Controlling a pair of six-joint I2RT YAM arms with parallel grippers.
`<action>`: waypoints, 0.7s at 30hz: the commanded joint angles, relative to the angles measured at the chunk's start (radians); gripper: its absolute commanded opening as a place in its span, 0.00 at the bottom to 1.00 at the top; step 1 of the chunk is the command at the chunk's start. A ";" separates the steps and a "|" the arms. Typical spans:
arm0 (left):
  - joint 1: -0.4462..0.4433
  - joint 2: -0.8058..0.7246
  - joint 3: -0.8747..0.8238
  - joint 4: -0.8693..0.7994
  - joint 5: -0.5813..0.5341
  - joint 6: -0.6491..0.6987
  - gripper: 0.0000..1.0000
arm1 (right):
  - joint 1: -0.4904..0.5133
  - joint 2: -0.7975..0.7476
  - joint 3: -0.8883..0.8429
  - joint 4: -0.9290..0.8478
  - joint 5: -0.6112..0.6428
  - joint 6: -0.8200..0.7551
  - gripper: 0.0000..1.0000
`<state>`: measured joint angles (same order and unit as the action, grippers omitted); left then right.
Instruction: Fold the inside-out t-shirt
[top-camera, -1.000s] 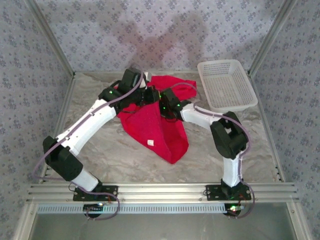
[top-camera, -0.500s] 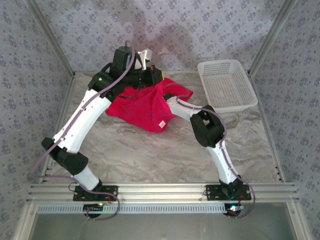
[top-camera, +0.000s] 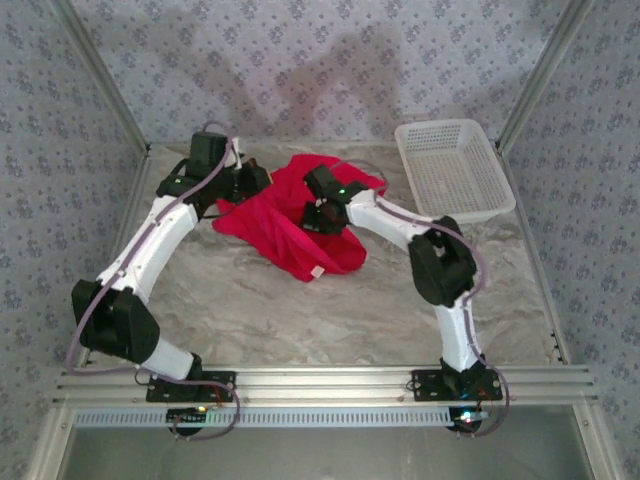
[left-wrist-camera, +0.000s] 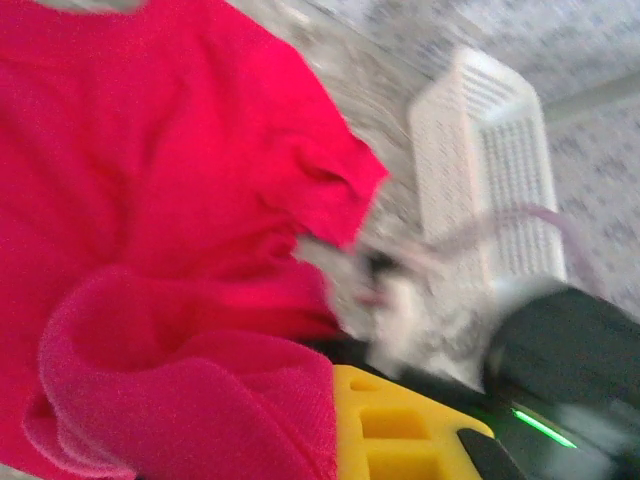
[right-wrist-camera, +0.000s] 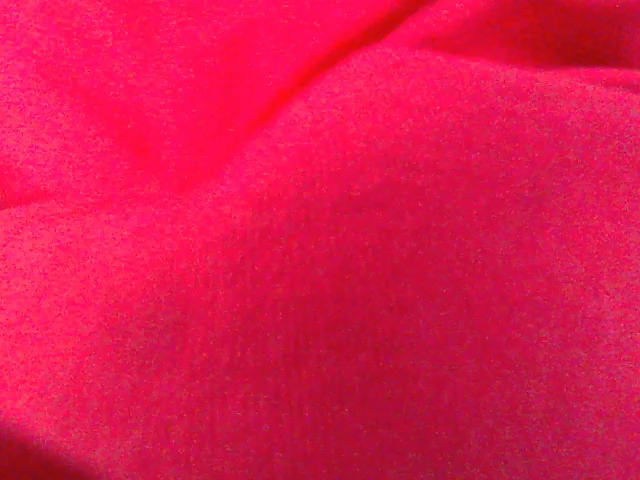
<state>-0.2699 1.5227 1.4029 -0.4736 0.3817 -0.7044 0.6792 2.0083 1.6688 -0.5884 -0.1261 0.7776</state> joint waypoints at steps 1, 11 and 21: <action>0.077 0.096 0.007 0.089 0.023 0.018 0.00 | -0.001 -0.200 -0.040 -0.018 -0.137 -0.076 0.00; 0.158 0.312 -0.074 0.107 -0.017 0.056 0.00 | -0.135 -0.512 -0.110 0.164 -0.447 0.056 0.00; 0.139 0.084 -0.421 0.230 -0.044 0.097 0.00 | -0.251 -0.507 -0.239 0.265 -0.454 0.084 0.00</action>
<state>-0.1310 1.7370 1.0668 -0.2958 0.3893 -0.6476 0.4648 1.5185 1.4494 -0.4080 -0.5842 0.8505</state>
